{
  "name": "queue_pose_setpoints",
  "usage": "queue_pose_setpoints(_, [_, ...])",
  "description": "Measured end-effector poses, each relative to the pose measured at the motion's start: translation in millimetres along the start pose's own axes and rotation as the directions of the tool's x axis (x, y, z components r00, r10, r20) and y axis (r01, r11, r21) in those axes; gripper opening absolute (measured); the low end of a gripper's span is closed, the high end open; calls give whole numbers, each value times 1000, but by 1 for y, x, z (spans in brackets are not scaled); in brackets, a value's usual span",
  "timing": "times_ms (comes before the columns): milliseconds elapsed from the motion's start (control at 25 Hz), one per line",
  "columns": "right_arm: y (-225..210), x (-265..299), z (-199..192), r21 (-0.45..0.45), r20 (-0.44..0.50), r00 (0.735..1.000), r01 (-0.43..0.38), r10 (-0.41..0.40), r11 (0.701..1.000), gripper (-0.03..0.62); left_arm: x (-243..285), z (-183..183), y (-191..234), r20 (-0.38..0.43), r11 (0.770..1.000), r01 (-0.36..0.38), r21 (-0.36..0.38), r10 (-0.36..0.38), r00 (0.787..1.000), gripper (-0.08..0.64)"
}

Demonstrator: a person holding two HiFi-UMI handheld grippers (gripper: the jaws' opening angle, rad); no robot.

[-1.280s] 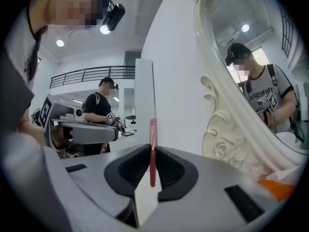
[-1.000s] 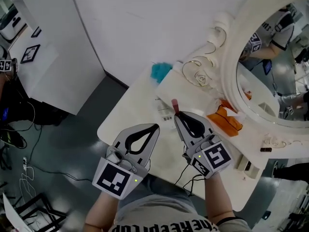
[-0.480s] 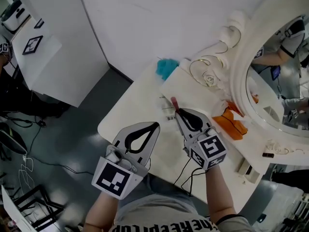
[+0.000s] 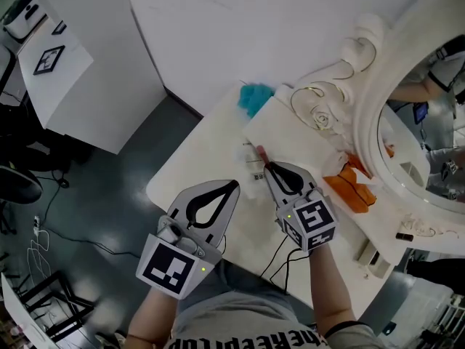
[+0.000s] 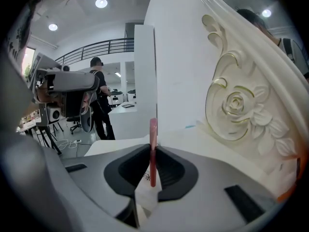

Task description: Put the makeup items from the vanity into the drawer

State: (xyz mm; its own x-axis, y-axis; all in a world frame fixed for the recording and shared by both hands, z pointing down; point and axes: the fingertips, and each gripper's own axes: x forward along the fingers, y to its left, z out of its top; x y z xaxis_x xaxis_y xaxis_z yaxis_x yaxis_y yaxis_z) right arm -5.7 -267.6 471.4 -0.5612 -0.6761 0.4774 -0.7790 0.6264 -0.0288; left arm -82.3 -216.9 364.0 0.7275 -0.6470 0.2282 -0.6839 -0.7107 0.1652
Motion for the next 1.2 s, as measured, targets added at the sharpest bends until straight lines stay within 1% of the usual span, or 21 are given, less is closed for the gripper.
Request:
queue_pose_setpoints(200, [1, 6, -11, -57, -49, 999, 11, -14, 998, 60, -2, -2, 7, -6, 1000, -22, -1, 22, 1000, 14])
queue_pose_setpoints(480, [-4, 11, -22, -80, -92, 994, 48, -56, 996, 72, -3, -3, 10, -5, 999, -33, 2, 33, 999, 14])
queue_pose_setpoints(640, [-5, 11, -21, -61, -89, 994, 59, -65, 996, 74, -3, -4, 10, -7, 999, -36, -2, 36, 999, 14])
queue_pose_setpoints(880, [-7, 7, -21, -61, -85, 994, 66, -71, 996, 77, -3, -2, 9, -4, 999, -34, 4, 34, 999, 14])
queue_pose_setpoints(1080, [-5, 1, -16, -48, -62, 996, 62, -65, 997, 75, -3, -1, 5, -2, 1000, -25, 9, 26, 1000, 14])
queue_pose_setpoints(1200, [-1, -4, -10, -26, -36, 998, 46, -47, 999, 55, -4, 0, 2, -2, 1000, -18, 13, 18, 1000, 14])
